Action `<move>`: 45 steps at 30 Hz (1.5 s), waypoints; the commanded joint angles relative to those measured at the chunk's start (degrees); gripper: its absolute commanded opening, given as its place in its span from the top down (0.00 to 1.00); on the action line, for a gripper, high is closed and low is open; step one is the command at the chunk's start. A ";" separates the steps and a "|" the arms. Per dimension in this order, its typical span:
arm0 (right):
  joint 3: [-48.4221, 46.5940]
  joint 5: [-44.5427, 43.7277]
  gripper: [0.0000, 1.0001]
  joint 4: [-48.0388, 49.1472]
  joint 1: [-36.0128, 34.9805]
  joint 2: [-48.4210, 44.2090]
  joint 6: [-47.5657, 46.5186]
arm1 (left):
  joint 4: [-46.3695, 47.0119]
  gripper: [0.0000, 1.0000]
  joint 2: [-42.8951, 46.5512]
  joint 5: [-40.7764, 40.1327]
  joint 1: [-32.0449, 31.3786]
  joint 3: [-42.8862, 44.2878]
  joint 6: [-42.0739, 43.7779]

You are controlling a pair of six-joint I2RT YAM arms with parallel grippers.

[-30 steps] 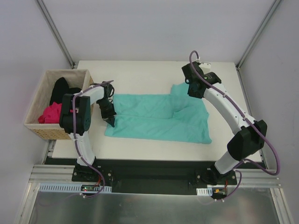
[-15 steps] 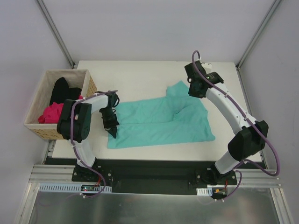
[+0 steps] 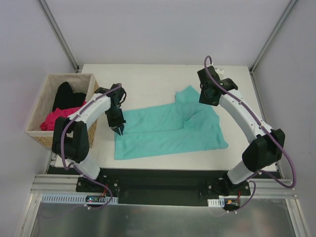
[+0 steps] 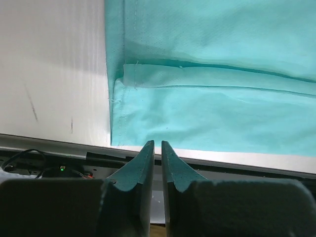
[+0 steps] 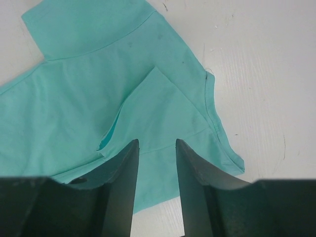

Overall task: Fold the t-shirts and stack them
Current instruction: Fold the flattened tshirt in 1/3 of the way, then grap the side of the flattened tshirt furthest away from the robot with both arms

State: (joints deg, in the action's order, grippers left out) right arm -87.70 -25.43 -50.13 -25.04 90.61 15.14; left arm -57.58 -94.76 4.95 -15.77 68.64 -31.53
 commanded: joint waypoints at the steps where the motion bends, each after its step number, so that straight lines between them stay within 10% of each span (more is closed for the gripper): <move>1: -1.07 0.47 0.59 1.09 0.34 -0.52 -2.30 | -6.40 0.89 4.93 -4.07 -0.14 6.14 -1.78; 23: -27.25 24.90 0.48 3.55 12.99 32.60 -16.18 | -4.82 0.90 -13.96 -3.82 2.93 27.07 4.19; 45: -38.42 38.61 0.48 2.14 22.40 45.27 -17.68 | -6.93 0.91 -19.76 -1.17 6.01 35.51 6.92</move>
State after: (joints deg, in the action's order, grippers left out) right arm -122.37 11.03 -47.00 -4.67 135.74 -1.61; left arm -62.06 -114.17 2.87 -10.02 102.02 -26.06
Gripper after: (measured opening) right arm 0.525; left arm 0.095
